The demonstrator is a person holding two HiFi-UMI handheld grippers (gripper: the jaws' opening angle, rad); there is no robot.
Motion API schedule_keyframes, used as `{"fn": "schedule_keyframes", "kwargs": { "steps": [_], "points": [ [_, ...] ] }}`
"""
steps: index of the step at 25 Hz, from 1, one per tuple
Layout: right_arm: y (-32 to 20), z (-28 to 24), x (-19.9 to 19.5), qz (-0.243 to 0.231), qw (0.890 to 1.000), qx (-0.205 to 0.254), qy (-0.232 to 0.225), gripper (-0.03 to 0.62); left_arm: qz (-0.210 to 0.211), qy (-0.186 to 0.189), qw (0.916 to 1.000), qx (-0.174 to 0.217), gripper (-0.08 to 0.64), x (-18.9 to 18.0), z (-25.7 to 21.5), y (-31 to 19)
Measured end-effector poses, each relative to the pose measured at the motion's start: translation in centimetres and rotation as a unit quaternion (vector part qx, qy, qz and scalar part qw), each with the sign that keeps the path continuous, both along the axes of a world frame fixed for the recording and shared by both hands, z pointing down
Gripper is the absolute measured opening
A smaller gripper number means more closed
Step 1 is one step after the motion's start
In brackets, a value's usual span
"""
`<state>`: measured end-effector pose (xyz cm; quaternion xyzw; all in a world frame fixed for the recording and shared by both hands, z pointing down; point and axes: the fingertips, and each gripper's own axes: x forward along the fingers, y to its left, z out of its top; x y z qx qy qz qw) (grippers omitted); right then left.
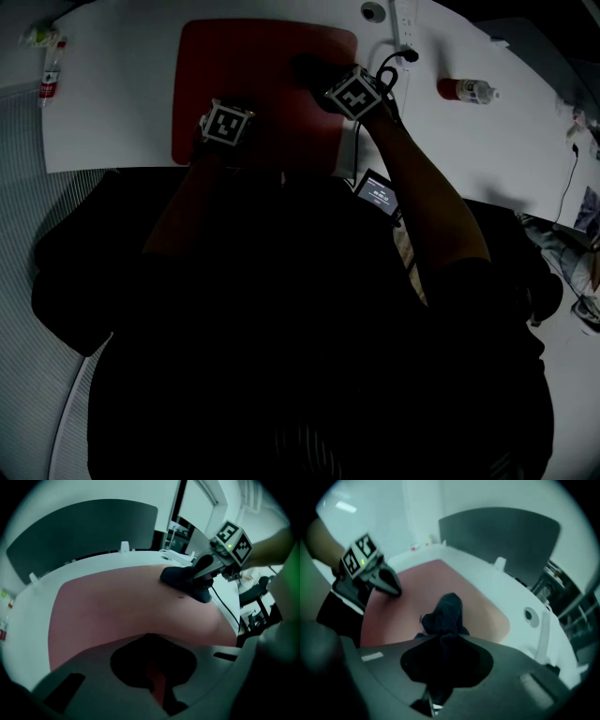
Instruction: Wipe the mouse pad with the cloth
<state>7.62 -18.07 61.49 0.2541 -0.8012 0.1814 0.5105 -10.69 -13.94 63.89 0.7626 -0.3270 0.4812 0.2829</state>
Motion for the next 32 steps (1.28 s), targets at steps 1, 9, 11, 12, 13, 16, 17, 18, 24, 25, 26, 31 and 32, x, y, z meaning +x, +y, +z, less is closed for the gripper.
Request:
{"fn": "schedule_keyframes", "kwargs": {
  "steps": [1,9,11,12,13,16,17,18,24,25,26,31,32],
  "points": [
    [-0.1,-1.1,0.1,0.029,0.999,-0.003,-0.029,0.040,-0.025,0.006,0.9996,-0.014,0.008,-0.5,0.1,0.4],
    [3.1,-12.7,2.0,0.099,0.973,0.042,-0.203,0.040,-0.075,0.188,0.9791,0.026,0.008,1.5,-7.9,0.3],
    [4.1,-15.3,3.2,0.117,0.964,0.054,-0.233,0.040,-0.048,0.214,0.9744,0.047,0.008,3.2,-11.3,0.7],
    [4.5,-16.8,3.7,0.126,0.958,0.060,-0.253,0.040,-0.038,0.225,0.9716,0.062,0.008,4.0,-13.2,0.7],
    [4.9,-18.5,4.1,0.132,0.951,0.066,-0.272,0.040,-0.031,0.238,0.9675,0.080,0.008,4.8,-15.2,0.6],
    [6.7,-23.2,5.1,0.136,0.938,0.090,-0.306,0.040,-0.020,0.289,0.9463,0.144,0.008,7.5,-22.4,0.0],
    [7.3,-24.7,5.4,0.137,0.934,0.103,-0.312,0.038,-0.015,0.303,0.9385,0.165,0.008,8.3,-25.0,-0.2],
    [7.9,-26.3,5.7,0.140,0.930,0.118,-0.318,0.038,-0.011,0.317,0.9302,0.185,0.008,9.1,-27.8,-0.3],
    [10.6,-34.9,6.8,0.149,0.895,0.189,-0.376,0.038,0.071,0.350,0.8944,0.269,0.008,14.6,-38.7,1.6],
    [10.9,-35.9,6.7,0.142,0.892,0.197,-0.381,0.038,0.082,0.352,0.8907,0.275,0.008,15.3,-39.7,2.1],
    [10.9,-36.7,6.7,0.133,0.891,0.205,-0.384,0.038,0.090,0.356,0.8870,0.280,0.008,16.0,-40.5,2.4],
    [11.2,-39.0,6.9,0.107,0.884,0.216,-0.400,0.038,0.094,0.367,0.8738,0.305,0.006,16.7,-42.8,3.2],
    [11.3,-39.2,7.3,0.108,0.882,0.215,-0.405,0.038,0.091,0.363,0.8728,0.313,0.008,16.4,-43.0,2.9]
  ]
}}
